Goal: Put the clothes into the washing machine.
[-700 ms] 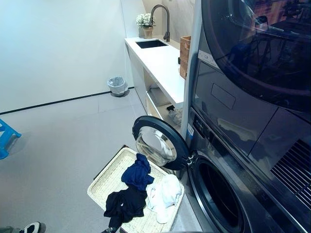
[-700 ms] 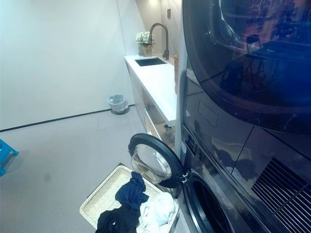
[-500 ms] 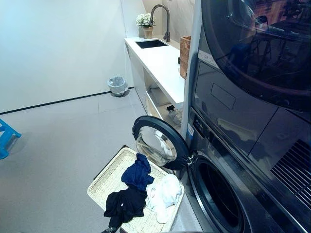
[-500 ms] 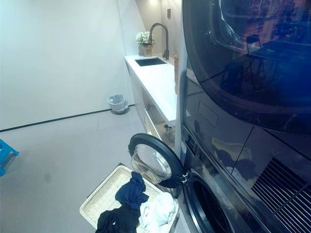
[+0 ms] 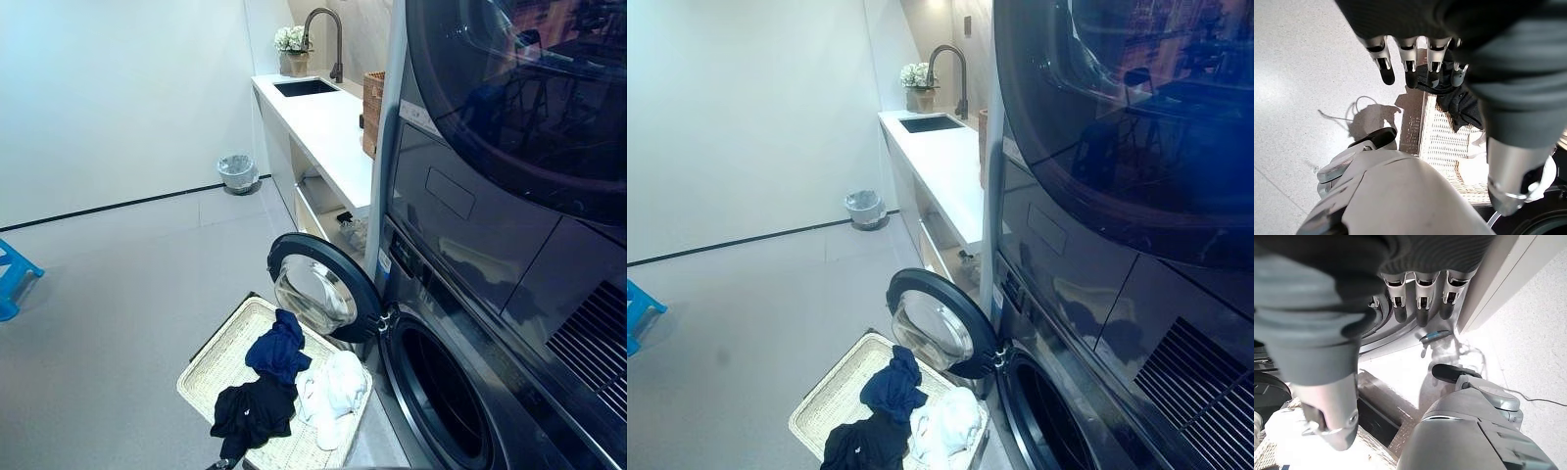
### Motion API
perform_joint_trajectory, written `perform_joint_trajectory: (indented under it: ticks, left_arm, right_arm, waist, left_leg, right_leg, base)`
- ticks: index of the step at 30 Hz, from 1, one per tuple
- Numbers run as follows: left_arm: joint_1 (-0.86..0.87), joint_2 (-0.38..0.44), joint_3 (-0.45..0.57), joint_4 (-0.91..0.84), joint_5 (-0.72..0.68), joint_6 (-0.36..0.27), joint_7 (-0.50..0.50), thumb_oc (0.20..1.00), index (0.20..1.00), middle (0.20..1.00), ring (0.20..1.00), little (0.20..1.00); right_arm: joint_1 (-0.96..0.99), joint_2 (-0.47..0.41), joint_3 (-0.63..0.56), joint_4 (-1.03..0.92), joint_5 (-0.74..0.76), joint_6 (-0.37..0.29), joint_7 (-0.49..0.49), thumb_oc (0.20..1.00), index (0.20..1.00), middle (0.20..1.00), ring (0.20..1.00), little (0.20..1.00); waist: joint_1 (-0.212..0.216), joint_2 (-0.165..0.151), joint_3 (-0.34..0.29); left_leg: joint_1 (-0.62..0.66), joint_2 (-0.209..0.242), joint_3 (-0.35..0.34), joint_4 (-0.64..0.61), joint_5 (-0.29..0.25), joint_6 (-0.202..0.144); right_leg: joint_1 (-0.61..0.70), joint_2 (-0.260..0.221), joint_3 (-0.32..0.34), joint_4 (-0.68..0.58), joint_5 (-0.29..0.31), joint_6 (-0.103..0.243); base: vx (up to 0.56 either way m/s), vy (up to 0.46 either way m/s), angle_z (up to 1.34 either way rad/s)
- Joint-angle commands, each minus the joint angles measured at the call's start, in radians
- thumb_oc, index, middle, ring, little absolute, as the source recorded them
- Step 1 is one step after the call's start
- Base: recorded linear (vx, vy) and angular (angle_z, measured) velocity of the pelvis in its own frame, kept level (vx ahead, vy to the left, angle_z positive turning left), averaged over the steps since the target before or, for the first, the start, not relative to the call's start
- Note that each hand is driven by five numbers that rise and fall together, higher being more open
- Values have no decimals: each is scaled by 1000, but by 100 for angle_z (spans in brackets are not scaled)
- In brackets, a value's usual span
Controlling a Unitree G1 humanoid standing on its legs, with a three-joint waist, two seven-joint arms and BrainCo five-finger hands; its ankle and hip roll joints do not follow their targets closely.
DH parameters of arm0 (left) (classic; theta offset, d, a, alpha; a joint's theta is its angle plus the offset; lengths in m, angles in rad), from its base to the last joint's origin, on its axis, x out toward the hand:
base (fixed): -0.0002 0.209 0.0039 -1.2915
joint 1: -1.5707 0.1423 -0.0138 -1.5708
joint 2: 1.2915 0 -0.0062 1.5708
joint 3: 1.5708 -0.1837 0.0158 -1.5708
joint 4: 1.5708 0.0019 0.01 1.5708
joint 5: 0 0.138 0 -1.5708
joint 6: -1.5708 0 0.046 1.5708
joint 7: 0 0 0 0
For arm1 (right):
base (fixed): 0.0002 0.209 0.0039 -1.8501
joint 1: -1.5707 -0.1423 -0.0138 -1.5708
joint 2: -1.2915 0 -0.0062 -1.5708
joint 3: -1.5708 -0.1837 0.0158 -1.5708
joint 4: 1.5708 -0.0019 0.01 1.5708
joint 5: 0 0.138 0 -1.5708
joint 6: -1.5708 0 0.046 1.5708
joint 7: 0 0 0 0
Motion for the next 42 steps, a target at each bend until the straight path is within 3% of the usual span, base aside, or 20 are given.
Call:
perform_joint_trajectory:
  ticks: [1, 8, 16, 17, 20, 26, 31, 34, 42]
  left_arm:
    - [-81, -7, -15, 27, -19, -19, 3, 1000, 1000, 1000, 1000, 1000]
    - [-76, -8, -10, 24, -32, -38, 21, 1000, 1000, 1000, 1000, 1000]
    - [-92, 13, -4, -41, -161, -150, 137, 1000, 1000, 1000, 1000, 1000]
    - [-128, 19, -11, -65, -217, -212, 191, 1000, 1000, 1000, 1000, 1000]
    - [-193, 31, -2, -138, -245, -306, 325, 1000, 1000, 1000, 1000, 1000]
    - [-333, 75, 46, -280, -188, -383, 600, 1000, 1000, 1000, 1000, 1000]
    - [-442, 118, 33, -357, -15, -394, 821, 1000, 1000, 1000, 1000, 1000]
    - [-511, 148, 20, -379, 62, -382, 909, 1000, 1000, 1000, 1000, 1000]
    - [-630, 220, -41, -413, 225, -315, 974, 1000, 1000, 1000, 1000, 1000]
  right_arm:
    - [-94, 17, 5, 53, 13, -5, 0, 1000, 1000, 1000, 1000, 1000]
    - [-94, 11, 5, 43, 9, 1, 7, 1000, 1000, 1000, 1000, 1000]
    - [-117, -23, 13, -10, 48, 3, 5, 1000, 1000, 1000, 1000, 1000]
    - [-152, -34, 21, -20, 71, -20, 2, 1000, 1000, 1000, 1000, 1000]
    - [-209, -40, 33, -48, 115, -57, -10, 1000, 1000, 1000, 1000, 1000]
    - [-335, -60, 34, -78, 193, -100, -44, 1000, 1000, 1000, 1000, 1000]
    - [-422, -101, 42, -100, 247, -107, -45, 1000, 1000, 1000, 1000, 1000]
    - [-463, -116, 57, -117, 275, -120, -33, 1000, 1000, 1000, 1000, 1000]
    - [-500, -132, 97, -193, 319, -145, -40, 1000, 1000, 1000, 1000, 1000]
  waist:
    - [12, -22, 47]
    - [15, -20, 57]
    - [22, -10, 117]
    - [22, -2, 161]
    - [24, 6, 233]
    - [32, 12, 355]
    - [43, 2, 432]
    - [44, -15, 437]
    - [27, -41, 437]
  left_leg:
    - [45, 7, 36, 8, -85, -11]
    - [45, 7, 31, 8, -82, -12]
    - [1, 6, 20, 8, -64, -9]
    - [-38, 5, 13, 8, -52, -7]
    - [-120, -4, -3, 8, -33, 1]
    - [-260, -29, -43, 8, -9, 9]
    - [-347, -43, -51, 22, 16, 10]
    - [-455, -47, -46, 75, 23, 6]
    - [-669, -50, -43, 196, 22, -3]
  right_leg:
    - [-38, -81, -8, 24, 11, 91]
    - [-39, -82, -11, 29, 11, 90]
    - [-92, -88, -8, 43, 20, 90]
    - [-138, -88, -2, 50, 28, 86]
    - [-230, -79, 11, 59, 47, 76]
    - [-382, -64, 21, 86, 72, 69]
    - [-490, -69, 11, 138, 84, 75]
    - [-593, -65, 7, 193, 83, 75]
    - [-791, -51, -2, 288, 84, 79]
  base:
    - [0, 0, 0]
    - [19, 2, 0]
    - [11, 11, 1]
    - [-141, 30, 2]
    - [-264, 25, 3]
    - [-186, 19, 5]
    - [-103, 9, 3]
    - [-73, -18, -9]
    - [-56, -38, 4]
